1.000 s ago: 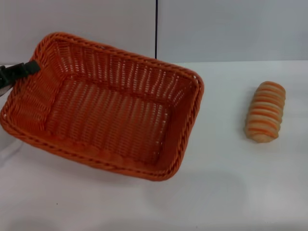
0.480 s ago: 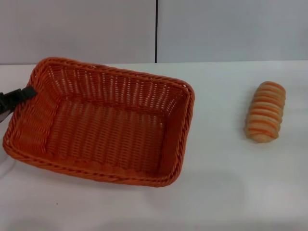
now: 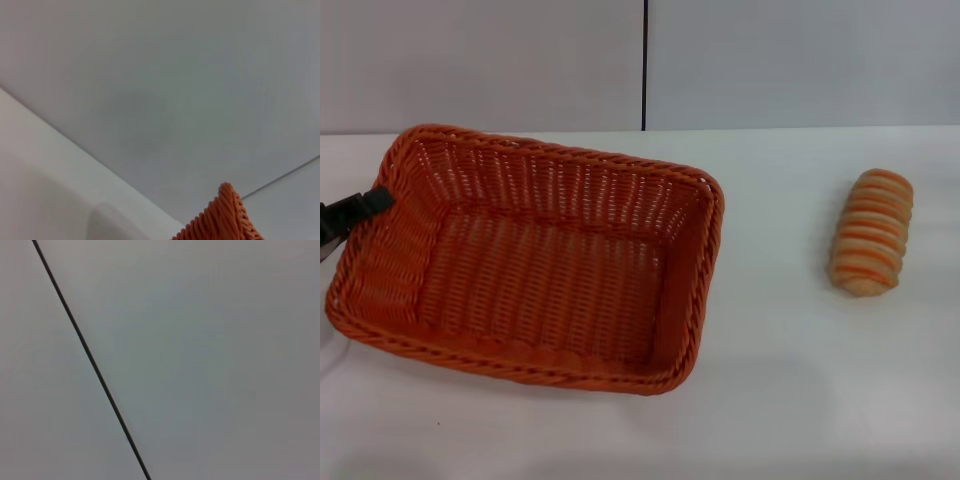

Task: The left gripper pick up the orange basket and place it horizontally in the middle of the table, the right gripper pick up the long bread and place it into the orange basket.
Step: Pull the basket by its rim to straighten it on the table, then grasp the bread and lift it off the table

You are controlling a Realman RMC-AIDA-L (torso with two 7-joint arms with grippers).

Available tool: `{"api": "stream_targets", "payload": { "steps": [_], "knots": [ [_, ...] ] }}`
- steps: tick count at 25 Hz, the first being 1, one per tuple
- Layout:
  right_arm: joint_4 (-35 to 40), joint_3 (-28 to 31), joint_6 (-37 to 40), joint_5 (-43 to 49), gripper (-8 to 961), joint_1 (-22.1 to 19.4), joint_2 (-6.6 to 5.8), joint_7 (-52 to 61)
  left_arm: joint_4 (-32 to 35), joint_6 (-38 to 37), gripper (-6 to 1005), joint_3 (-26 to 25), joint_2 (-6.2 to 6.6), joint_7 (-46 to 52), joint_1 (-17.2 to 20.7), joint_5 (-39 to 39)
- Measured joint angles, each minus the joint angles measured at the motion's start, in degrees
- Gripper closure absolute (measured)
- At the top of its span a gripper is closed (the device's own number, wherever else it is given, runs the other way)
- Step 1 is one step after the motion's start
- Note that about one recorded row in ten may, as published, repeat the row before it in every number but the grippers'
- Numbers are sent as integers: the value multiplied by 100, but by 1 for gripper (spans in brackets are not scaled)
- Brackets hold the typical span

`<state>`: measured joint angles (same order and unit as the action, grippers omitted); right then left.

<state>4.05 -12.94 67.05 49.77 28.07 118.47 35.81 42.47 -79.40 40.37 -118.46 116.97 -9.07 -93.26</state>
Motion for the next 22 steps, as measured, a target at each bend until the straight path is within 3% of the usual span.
{"api": "stream_targets", "payload": {
  "steps": [16, 19, 22],
  "knots": [
    [-1, -51, 9, 7, 954, -3, 0, 12, 56, -146, 659, -5, 88, 48, 31, 10],
    [48, -125, 13, 37, 954, -6, 0, 51, 60, -176, 415, -20, 105, 49, 31, 13],
    [334, -456, -3, 317, 933, -40, 1, 444, 68, -275, 312, -415, 176, -240, 5, 18]
  ]
}}
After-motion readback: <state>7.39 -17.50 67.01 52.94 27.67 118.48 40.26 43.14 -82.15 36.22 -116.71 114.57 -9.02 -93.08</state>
